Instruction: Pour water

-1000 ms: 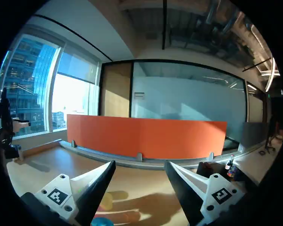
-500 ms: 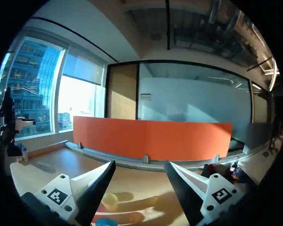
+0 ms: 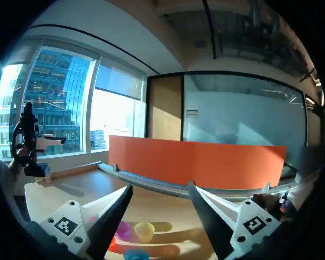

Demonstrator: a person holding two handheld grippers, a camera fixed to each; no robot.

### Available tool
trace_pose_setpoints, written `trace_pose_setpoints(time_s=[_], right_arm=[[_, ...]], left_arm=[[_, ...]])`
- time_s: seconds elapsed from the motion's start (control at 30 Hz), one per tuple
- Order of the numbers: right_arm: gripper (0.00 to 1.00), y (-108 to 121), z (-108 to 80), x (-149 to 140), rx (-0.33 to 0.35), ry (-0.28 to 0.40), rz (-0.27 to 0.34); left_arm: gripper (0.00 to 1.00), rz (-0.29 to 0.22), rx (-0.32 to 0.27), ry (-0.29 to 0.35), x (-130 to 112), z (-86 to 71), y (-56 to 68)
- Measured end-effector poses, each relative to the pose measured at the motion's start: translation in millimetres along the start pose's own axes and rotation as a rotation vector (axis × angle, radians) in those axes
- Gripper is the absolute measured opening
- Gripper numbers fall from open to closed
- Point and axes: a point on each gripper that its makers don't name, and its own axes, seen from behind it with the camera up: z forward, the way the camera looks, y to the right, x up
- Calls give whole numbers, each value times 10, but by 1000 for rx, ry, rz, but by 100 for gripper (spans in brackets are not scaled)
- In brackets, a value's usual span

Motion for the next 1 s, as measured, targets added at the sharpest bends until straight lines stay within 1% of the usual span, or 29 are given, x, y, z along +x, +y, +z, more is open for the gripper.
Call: trace_pose_setpoints(time_s=[0.17, 0.47, 0.57, 0.67, 0.8, 1.0], right_arm=[[100, -44, 5, 7, 24, 0, -9], [100, -144, 36, -64, 81, -28, -6], [100, -177, 39, -120, 99, -46, -5], [100, -205, 40, -175, 114, -61, -11], [100, -240, 45, -266, 132, -82, -35], [100, -315, 51, -459, 168, -128, -68]], left_arm=[[100, 2, -27, -13, -43, 32, 54], [100, -19, -113, 2, -6, 76, 207], [100, -12, -137, -3, -50, 85, 241], [100, 8, -144, -15, -122, 98, 244], [100, 34, -155, -44, -256, 120, 248], [100, 54, -190, -80, -413, 171, 290]])
